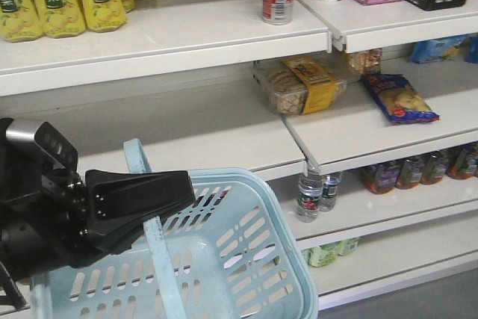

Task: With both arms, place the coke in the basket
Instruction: 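Drive the base to the shelf with the red Coca-Cola bottle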

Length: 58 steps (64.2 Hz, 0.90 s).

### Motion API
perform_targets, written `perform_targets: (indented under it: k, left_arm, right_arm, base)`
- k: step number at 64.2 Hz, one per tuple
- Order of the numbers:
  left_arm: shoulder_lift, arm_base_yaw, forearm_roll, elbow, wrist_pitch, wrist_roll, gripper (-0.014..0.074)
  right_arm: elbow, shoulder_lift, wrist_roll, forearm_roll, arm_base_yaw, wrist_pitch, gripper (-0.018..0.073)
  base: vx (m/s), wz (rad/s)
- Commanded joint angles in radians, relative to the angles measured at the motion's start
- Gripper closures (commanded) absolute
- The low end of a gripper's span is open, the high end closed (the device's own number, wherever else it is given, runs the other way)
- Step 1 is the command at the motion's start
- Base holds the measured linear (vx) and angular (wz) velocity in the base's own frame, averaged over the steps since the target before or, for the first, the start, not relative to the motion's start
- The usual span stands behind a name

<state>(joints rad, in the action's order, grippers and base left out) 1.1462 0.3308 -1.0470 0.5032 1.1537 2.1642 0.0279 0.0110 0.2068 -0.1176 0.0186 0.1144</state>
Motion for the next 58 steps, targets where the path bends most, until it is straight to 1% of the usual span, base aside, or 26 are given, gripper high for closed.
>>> perform_targets:
  k: [1,32,58]
  left_arm:
    - [-0.020,0.006,0.076,0.025,0.221,-0.001,0.0603]
    - [-0.020,0.006,0.076,0.025,0.221,-0.001,0.0603]
    - [-0.020,0.006,0.076,0.025,0.221,-0.001,0.0603]
  right_arm:
    - [0.008,0.013,-0.004,-0.006,-0.006,-0.070,0.0565]
    - [0.008,0.013,-0.004,-0.006,-0.006,-0.070,0.0565]
    - [0.008,0.013,-0.004,-0.006,-0.006,-0.070,0.0565]
  base:
    - [0.10,0.40]
    - [0.09,0.36]
    - [0.05,0.13]
